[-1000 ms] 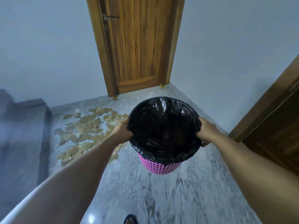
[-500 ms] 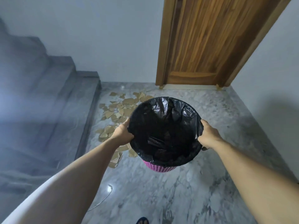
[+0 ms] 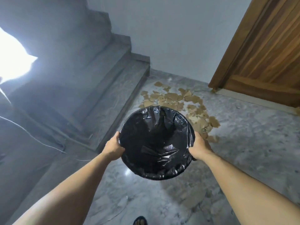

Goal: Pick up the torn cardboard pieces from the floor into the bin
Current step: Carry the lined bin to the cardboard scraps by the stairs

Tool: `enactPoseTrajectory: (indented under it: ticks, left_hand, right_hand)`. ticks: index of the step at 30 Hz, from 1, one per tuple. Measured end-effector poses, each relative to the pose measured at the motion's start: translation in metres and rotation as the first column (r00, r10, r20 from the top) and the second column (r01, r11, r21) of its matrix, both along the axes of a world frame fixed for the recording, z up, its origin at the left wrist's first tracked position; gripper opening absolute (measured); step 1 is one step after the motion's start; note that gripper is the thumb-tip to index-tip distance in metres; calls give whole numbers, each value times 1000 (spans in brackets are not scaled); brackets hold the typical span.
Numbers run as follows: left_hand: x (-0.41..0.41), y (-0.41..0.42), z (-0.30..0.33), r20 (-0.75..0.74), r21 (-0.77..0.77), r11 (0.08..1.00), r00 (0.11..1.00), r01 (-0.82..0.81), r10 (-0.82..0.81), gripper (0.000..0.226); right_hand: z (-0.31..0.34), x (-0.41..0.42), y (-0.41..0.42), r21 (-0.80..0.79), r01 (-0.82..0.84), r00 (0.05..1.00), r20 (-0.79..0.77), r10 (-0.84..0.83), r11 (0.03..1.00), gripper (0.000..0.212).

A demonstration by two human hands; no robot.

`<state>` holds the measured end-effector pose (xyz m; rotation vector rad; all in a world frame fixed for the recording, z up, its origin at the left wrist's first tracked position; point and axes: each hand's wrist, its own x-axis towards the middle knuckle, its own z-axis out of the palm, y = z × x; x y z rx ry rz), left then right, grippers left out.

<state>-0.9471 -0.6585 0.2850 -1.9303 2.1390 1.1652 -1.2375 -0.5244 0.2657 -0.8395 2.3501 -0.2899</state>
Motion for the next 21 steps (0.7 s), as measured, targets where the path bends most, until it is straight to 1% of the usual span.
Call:
enactPoseTrajectory:
  ticks: [2,4,6,7,9,11,15,17,19,21]
  left_hand:
    - [23,-6,-21,16,-17,999,999,-40,40,50]
    - [47,-15,-42,15,-18,996,996,-91,91,41]
    - [70,-23,-64,5,0,988,988,-152,152,43]
    - [82,-26,-76,7,14,985,985,-173,173,45]
    - [105,-40,-106,11,30,978,978,-207,207,51]
    - [133,-52,-148,12,22,972,973,-232,232,58]
    - [165,-66,-208,34,9,957,957,-289,288,58]
    - [187,-73,-258,28,-18,945,944,-328,328,61]
    - [208,-79,-298,26,-56,930,931,-363,365,58]
    - [219,-80,-324,26,-76,922,924,-380,383,50]
  right_hand:
    - [-22,16,-20,-27,-38,999,26,39,999,64]
    - [-45,35,-42,-60,-59,994,86,64,996,69]
    - [-66,57,-63,-79,-80,983,160,92,994,63]
    - [-78,68,-71,-57,-91,980,170,100,994,60]
    - [-106,86,-94,-50,-131,978,159,137,990,59]
    - [-149,111,-118,-55,-176,970,159,183,983,60]
    - [-214,146,-148,-49,-245,951,183,250,968,57]
    - [-262,164,-164,-77,-297,936,176,306,952,55]
    - [-293,181,-176,-93,-333,924,167,345,938,52]
    - [-324,193,-182,-132,-354,912,173,373,926,55]
